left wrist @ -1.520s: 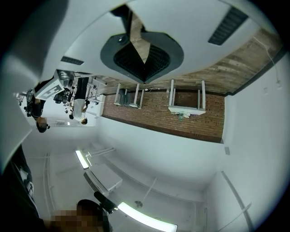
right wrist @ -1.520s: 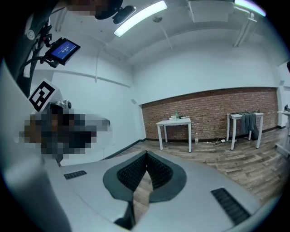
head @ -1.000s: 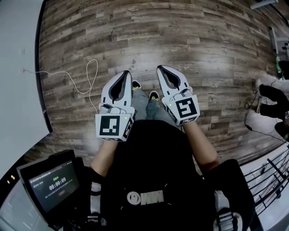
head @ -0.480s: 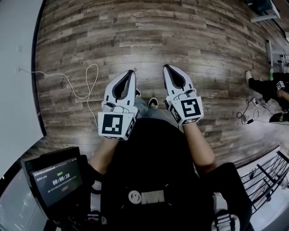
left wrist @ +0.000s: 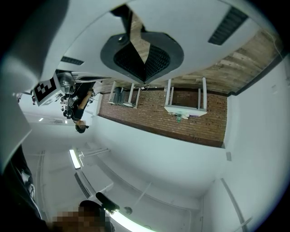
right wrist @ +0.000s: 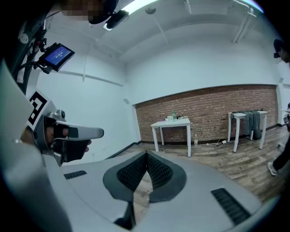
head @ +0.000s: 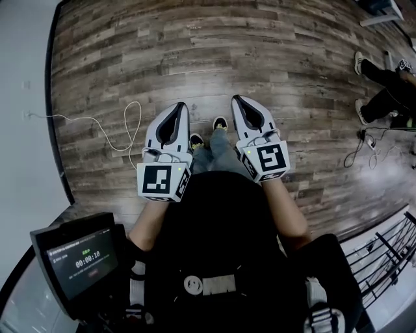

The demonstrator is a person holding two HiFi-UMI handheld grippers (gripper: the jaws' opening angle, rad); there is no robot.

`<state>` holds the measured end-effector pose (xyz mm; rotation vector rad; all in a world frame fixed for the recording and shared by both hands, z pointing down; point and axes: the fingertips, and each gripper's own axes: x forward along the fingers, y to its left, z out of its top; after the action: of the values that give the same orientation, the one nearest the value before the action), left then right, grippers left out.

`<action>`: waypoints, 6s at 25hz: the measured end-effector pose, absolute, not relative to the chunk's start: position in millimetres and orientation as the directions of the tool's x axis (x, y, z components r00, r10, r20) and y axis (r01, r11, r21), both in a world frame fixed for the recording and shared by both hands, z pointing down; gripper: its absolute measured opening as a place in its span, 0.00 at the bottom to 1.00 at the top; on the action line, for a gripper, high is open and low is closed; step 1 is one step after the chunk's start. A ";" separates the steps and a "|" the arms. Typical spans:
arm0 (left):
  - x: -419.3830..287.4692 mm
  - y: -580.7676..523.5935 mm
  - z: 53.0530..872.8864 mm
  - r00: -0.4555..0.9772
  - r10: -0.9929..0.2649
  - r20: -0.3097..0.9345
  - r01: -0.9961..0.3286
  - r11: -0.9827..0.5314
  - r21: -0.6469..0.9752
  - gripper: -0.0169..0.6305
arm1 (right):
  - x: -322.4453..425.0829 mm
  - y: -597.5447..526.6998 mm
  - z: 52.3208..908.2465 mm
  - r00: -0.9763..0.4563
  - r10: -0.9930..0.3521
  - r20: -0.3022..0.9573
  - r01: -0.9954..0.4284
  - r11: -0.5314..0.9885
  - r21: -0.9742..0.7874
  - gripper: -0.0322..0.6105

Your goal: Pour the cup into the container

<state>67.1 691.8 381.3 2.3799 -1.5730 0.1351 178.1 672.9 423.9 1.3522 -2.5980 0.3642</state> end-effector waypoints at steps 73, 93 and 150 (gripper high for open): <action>96.9 306.9 385.6 0.390 -0.874 0.290 -0.919 -0.352 0.176 0.02 | 154.3 293.9 426.6 -0.670 -0.699 0.252 -0.743 0.634 -0.214 0.06; -39.1 220.2 399.7 0.363 -0.891 0.272 -0.924 -0.308 0.225 0.02 | 55.2 193.6 435.8 -0.630 -0.705 0.325 -0.771 0.618 -0.153 0.06; -153.2 -116.7 396.1 0.365 -0.898 0.245 -0.923 -0.314 0.223 0.02 | -62.4 -138.4 430.4 -0.616 -0.710 0.341 -0.777 0.619 -0.114 0.06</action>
<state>-153.2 -116.7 396.1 2.3086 -1.6021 0.1072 -62.4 -138.4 430.4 1.2125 -2.5817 0.3660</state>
